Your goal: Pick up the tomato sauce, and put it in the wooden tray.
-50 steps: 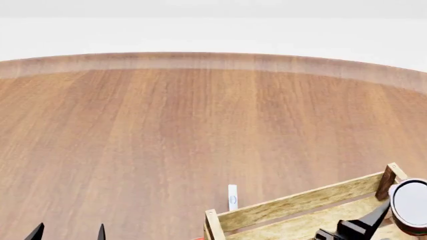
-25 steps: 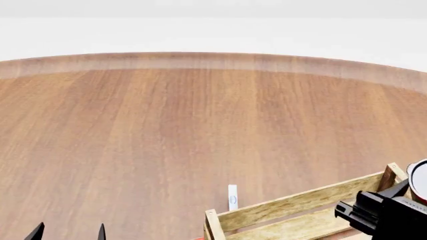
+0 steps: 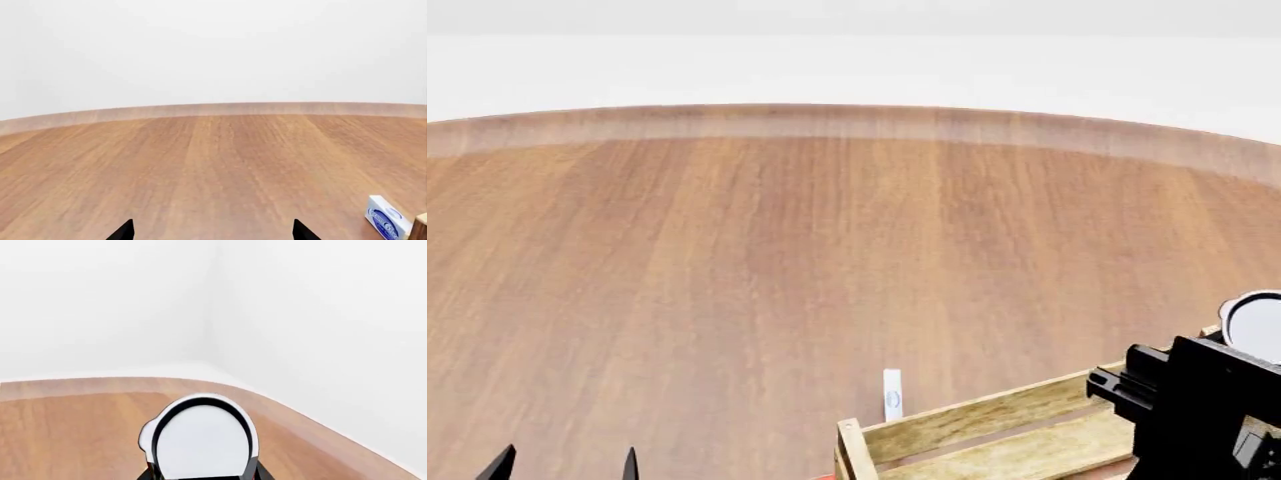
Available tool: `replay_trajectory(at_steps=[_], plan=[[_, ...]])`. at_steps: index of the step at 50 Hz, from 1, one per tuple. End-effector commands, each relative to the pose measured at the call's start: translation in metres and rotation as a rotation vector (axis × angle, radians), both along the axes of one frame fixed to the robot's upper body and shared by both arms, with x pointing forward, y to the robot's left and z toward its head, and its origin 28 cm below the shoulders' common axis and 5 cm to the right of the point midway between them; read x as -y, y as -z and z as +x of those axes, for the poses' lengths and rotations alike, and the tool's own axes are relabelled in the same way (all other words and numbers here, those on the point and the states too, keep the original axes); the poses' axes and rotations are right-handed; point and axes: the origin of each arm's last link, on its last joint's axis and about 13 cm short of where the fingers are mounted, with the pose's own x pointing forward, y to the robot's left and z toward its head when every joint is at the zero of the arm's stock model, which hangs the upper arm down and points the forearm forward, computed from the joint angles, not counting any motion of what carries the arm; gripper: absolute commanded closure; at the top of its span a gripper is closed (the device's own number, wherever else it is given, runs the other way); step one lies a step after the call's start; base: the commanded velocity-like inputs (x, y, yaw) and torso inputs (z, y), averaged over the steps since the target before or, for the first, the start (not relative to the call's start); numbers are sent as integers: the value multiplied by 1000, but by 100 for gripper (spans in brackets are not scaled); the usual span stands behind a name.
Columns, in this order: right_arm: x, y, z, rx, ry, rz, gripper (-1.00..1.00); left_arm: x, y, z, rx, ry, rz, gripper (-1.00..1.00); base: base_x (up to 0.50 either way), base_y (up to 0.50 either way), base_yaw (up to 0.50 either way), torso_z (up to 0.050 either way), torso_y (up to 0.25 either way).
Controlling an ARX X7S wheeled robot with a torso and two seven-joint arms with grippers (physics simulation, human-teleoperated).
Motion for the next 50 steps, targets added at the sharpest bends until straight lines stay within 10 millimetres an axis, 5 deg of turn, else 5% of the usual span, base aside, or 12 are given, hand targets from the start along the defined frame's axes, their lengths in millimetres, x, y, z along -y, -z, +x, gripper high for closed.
replay_trajectory(at_steps=[1,34,50], plan=[[1,5,15,-39,-1,-14,100,0,0,0,0,0,0,-100,0,0,0,0,0],[-3,38,39,-147,-100,56,100,1,1,0,1,3,2,-100,0,0,0,0,0],[-5,69,50,-250,-157,105,100,0,0,-1,1,3,0,-100,0,0,0,0,0]])
